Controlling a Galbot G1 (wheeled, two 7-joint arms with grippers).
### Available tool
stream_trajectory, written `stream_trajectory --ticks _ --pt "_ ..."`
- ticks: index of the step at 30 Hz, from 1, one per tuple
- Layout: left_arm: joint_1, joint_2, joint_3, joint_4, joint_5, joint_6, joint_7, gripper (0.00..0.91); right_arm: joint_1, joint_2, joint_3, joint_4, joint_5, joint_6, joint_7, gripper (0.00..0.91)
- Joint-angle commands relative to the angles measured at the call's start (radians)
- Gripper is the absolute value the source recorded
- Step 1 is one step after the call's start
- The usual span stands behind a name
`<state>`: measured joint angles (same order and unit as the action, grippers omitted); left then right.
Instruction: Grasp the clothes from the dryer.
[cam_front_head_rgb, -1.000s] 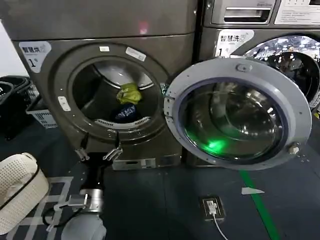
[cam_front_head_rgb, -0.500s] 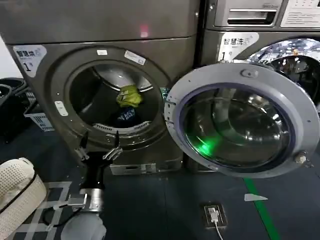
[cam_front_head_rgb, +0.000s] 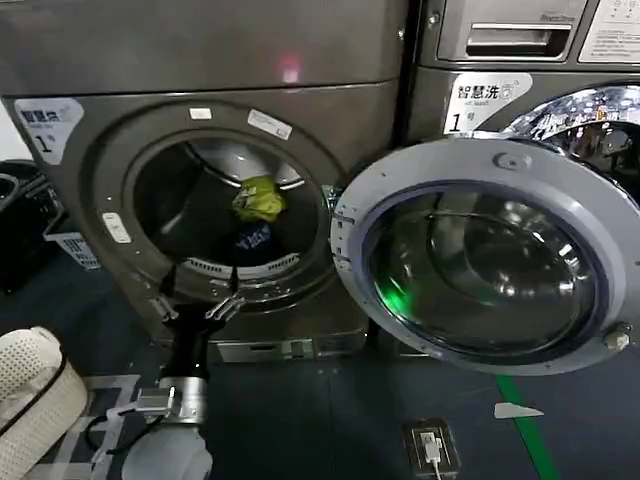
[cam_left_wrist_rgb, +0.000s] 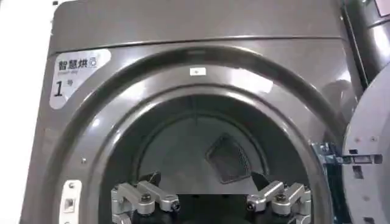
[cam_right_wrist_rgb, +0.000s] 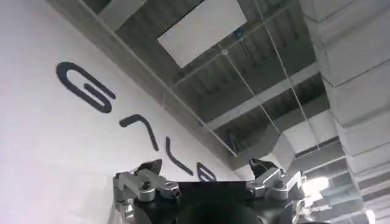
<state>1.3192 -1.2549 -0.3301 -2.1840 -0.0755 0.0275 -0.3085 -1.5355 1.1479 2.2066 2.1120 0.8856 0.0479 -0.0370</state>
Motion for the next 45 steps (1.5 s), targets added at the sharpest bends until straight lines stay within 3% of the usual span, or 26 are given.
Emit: stream_trajectory --ticks 1,18,33,45 --pt "0.001 -0.001 0.000 -0.001 0.001 0.001 0.000 0.907 -0.001 -0.004 0.002 0.001 0.002 -0.010 0.009 0.907" --pt "-0.055 0.029 0.008 0.010 -0.020 0.035 -0.039 0.907 -0.001 0.012 -0.007 0.009 0.002 -0.008 0.009 0.907" --pt "-0.301 0.102 0.082 0.159 -0.265 0.175 -0.107 0.907 -0.005 0.026 -0.020 0.014 -0.001 -0.005 0.005 0.907" --pt "-0.560 0.106 0.147 0.396 -0.338 0.197 -0.092 0.907 -0.004 0.025 -0.034 0.019 -0.001 -0.007 0.002 0.907"
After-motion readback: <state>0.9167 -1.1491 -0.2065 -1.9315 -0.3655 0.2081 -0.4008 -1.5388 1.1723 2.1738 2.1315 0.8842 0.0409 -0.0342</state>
